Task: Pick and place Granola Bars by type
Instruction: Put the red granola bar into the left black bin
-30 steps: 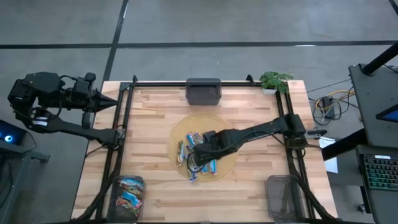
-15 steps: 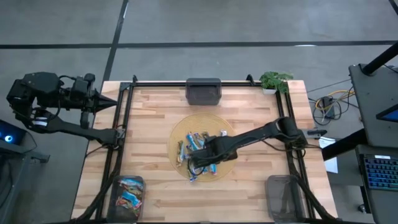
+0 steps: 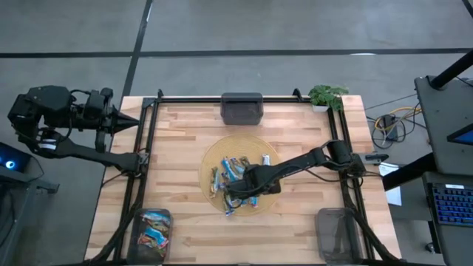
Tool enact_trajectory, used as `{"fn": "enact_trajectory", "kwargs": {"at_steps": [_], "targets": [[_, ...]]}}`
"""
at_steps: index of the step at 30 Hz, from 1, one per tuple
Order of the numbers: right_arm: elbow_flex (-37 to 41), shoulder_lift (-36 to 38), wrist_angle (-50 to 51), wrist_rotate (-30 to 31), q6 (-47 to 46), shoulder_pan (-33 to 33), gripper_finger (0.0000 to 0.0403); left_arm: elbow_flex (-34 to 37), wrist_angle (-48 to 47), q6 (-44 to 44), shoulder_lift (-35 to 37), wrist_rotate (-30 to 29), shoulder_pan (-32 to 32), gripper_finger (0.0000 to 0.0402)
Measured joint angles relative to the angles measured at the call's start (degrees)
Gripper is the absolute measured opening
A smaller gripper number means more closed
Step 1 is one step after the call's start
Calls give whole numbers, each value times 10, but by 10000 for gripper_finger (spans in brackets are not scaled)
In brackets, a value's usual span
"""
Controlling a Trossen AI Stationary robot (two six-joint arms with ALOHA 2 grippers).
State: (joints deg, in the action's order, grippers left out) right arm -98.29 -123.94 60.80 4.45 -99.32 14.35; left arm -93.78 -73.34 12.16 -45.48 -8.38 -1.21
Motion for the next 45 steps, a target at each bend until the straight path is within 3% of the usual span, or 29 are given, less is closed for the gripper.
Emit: {"fn": "enact_trajectory", "kwargs": {"at_steps": [18,35,45], "targets": [[65,0,-96,-4,-38,0,215,0,0,1,0,0,0,0],[65,1,-97,-4,-20,-1,65,0,0,3,0,0,0,0],[64,11,-96,-4,1,-1,49,0,0,3,0,0,0,0]]}}
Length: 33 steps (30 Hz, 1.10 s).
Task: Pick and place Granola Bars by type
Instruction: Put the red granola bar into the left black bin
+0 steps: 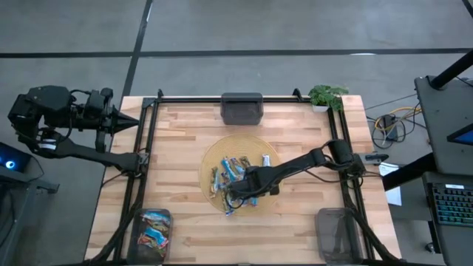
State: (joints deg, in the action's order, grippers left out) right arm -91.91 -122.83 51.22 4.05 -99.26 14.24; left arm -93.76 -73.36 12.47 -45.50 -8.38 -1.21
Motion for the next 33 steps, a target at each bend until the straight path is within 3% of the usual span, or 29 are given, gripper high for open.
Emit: {"fn": "enact_trajectory", "kwargs": {"at_steps": [8,18,26,33], "targets": [[-25,36,0,13,61,-4,47,0,0,-6,0,0,0,0],[-148,44,-30,48,282,-5,47,-17,1,-15,0,0,0,0],[-232,39,-216,68,480,-20,47,-22,1,-38,0,0,0,0],[-249,27,-323,66,544,-34,47,-22,8,-39,0,0,0,0]]}}
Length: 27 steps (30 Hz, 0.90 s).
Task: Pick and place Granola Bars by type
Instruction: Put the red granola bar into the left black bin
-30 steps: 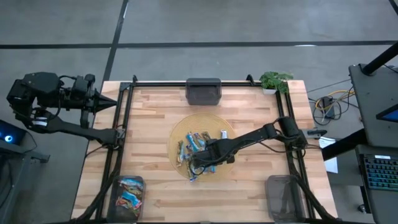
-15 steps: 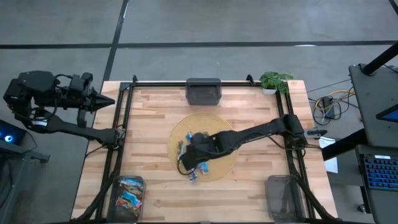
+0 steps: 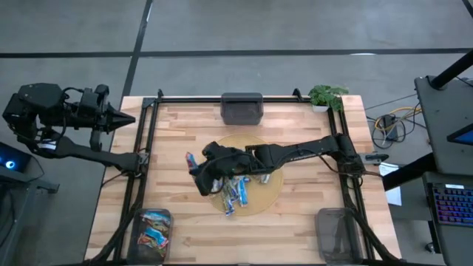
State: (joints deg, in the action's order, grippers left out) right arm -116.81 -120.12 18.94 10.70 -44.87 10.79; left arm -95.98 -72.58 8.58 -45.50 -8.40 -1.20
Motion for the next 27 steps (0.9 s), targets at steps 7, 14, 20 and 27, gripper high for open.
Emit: {"fn": "enact_trajectory", "kwargs": {"at_steps": [7,14,20,27], "targets": [[0,-27,-117,-37,60,-1,47,0,10,0,0,0,0,0],[-2,-70,-247,-108,123,0,47,0,11,-13,0,0,0,0],[-2,-112,-350,-112,177,6,47,0,11,-13,0,0,0,0],[-2,-158,-465,-112,194,13,47,0,10,-14,0,0,0,0]]}}
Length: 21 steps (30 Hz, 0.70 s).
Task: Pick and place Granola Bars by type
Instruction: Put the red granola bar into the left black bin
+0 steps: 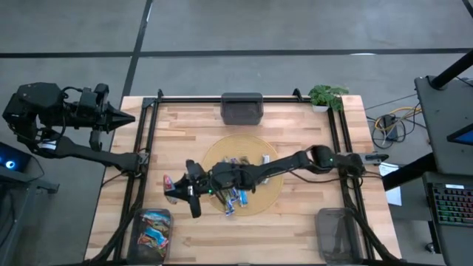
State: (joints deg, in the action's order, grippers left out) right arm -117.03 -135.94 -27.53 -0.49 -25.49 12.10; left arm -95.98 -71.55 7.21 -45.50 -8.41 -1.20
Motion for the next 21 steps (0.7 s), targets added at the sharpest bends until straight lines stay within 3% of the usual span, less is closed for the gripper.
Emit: {"fn": "enact_trajectory", "kwargs": {"at_steps": [4,10,21], "targets": [[-39,-18,31,-8,-1,-1,47,0,0,0,0,0,0,0],[-178,-68,120,-35,61,-2,47,0,0,-1,0,0,0,0],[-165,-94,74,-46,34,-3,47,0,0,-10,0,-1,0,0]]}}
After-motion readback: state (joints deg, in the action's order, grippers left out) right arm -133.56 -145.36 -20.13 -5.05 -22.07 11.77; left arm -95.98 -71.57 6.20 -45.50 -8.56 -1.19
